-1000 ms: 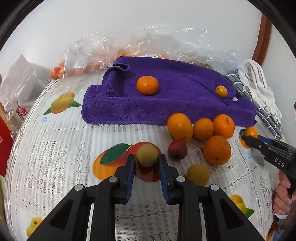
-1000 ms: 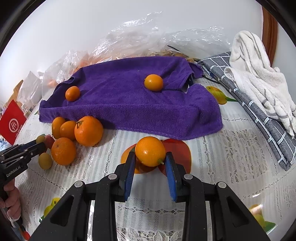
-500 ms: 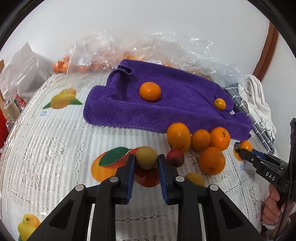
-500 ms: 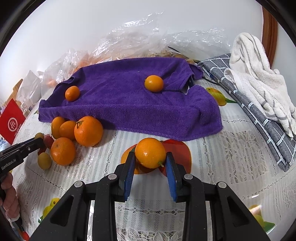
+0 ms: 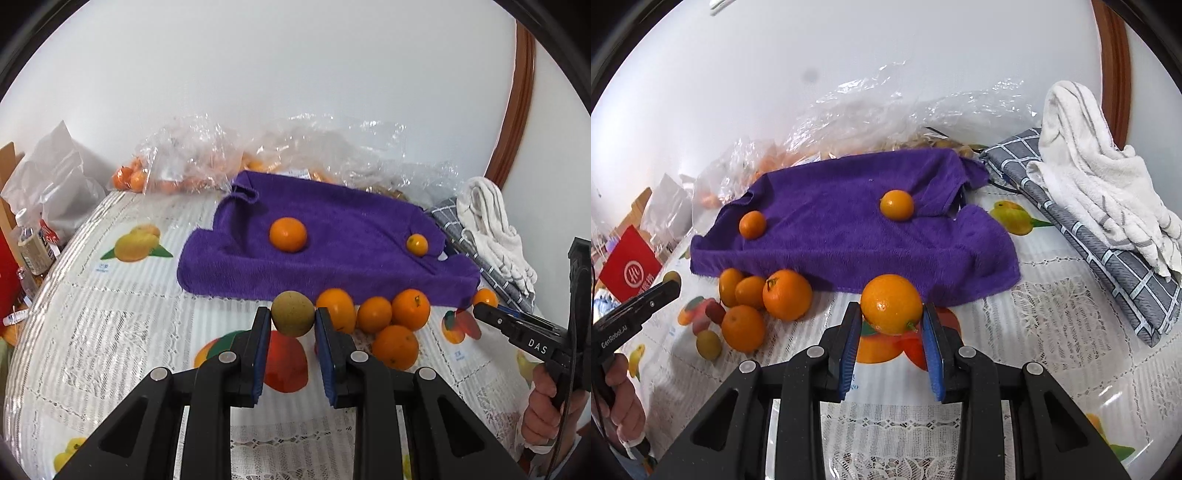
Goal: Organize fruits
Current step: 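Lift both held fruits and carry them over the purple towel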
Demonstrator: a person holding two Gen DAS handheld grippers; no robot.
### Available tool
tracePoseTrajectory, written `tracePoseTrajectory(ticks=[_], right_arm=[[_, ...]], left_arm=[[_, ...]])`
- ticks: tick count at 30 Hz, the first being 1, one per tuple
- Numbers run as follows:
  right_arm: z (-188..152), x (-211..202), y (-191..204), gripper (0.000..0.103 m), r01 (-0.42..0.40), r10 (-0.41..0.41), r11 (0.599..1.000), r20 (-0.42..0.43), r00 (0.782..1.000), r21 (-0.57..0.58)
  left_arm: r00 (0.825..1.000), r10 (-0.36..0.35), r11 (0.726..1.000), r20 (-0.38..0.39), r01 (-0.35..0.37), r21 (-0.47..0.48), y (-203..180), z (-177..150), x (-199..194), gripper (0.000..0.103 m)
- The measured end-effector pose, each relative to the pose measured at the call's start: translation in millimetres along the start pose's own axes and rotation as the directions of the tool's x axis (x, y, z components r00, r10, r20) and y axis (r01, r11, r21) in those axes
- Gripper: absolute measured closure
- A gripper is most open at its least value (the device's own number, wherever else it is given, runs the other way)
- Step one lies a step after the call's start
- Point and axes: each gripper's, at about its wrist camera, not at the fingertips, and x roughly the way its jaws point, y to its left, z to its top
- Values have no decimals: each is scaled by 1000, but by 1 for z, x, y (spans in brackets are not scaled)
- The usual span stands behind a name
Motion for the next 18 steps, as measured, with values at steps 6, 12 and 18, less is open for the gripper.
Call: tracePoseTrajectory(ticks=[6,12,18], right_arm=[[18,-17,4,70,6,-6,1000,24,1000,-12],[49,-33,7,70,-3,4,1000,85,996,-16],[82,-18,12,70,-52,52,999,113,992,-1]], left_arm=[[998,-51,997,31,53,-64,14,17,-18,80],[996,-50,997,79,55,-63,15,53,-37,80],[992,-56,994,116,66,-83,4,87,-28,80]])
